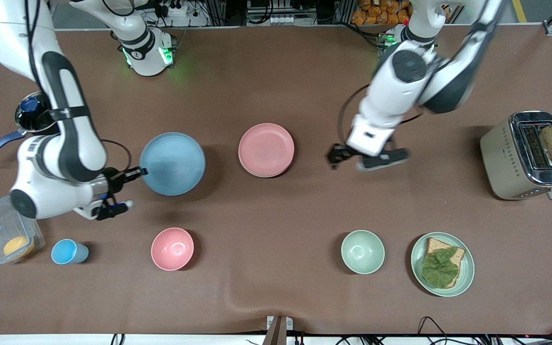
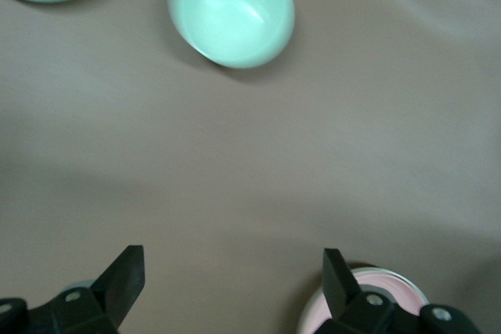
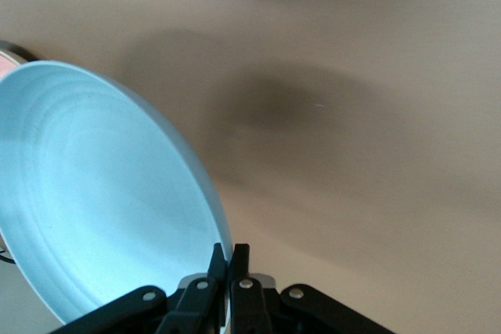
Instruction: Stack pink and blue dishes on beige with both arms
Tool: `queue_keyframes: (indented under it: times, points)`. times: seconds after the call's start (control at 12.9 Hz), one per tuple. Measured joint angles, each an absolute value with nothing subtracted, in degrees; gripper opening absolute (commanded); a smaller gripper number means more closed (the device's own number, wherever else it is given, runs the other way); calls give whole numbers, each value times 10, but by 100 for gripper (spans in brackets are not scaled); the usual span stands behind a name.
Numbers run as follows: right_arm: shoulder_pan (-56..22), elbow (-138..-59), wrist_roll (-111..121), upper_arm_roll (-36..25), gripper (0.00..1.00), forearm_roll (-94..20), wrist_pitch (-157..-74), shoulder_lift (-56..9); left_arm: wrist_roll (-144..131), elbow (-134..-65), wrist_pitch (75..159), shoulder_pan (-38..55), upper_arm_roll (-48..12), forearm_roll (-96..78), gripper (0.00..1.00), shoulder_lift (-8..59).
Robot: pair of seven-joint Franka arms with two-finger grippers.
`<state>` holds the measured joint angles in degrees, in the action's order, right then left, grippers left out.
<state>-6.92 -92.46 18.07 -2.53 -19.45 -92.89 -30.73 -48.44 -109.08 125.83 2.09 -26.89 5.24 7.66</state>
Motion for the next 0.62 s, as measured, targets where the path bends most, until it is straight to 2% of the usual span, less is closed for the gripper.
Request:
queue_keyframes:
  times: [0.23,0.62]
  points:
    - [-118,-925,157,-25,0,-216,-927,-307,-392,-1004,1112,-34,-267,57,100,59]
    - [-210,-925,95,-24,0,-281,-931,-317,-303,-947,1036,-96,-267,57,100,41]
